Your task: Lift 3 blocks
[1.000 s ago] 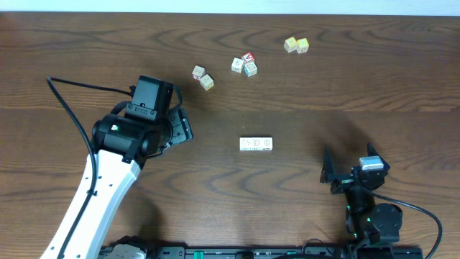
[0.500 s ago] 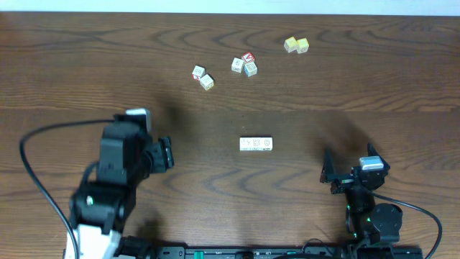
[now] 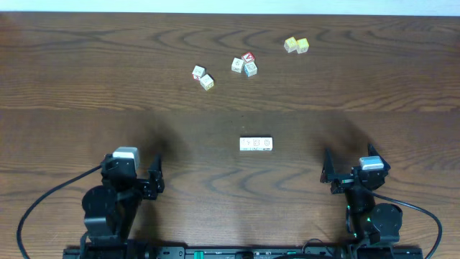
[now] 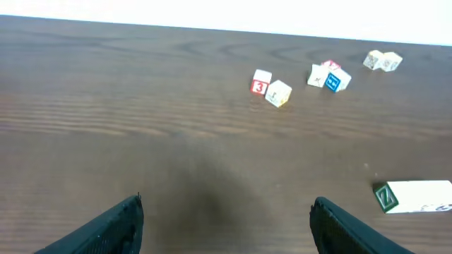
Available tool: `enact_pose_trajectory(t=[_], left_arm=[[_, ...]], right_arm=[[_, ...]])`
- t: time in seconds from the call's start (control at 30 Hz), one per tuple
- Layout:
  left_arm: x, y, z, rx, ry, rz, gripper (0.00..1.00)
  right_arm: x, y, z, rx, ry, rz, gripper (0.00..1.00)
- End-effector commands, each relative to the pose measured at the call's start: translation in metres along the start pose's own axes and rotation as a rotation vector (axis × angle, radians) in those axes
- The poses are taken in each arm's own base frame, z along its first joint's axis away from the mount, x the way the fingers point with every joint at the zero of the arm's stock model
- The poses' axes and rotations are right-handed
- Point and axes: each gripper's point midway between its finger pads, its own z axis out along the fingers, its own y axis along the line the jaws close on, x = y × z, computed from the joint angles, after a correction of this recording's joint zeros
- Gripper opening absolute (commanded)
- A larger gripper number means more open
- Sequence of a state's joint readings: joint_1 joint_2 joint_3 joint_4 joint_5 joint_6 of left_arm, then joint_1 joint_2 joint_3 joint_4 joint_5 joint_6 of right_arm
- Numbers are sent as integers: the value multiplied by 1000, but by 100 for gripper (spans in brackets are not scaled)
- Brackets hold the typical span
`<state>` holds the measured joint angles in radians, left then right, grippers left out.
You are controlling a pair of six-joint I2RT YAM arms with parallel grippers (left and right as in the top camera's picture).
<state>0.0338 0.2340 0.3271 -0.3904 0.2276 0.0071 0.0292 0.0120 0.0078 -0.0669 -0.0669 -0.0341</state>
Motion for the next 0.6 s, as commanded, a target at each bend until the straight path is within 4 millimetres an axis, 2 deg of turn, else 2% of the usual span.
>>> enact_pose_trajectory(t=[0.0, 0.57], left_arm=[[0, 0, 2, 7, -50, 28, 76], [17, 4, 19, 28, -216, -51, 76]], right_arm=[[1, -3, 0, 14, 0, -7, 99], [1, -3, 0, 14, 0, -7, 99]])
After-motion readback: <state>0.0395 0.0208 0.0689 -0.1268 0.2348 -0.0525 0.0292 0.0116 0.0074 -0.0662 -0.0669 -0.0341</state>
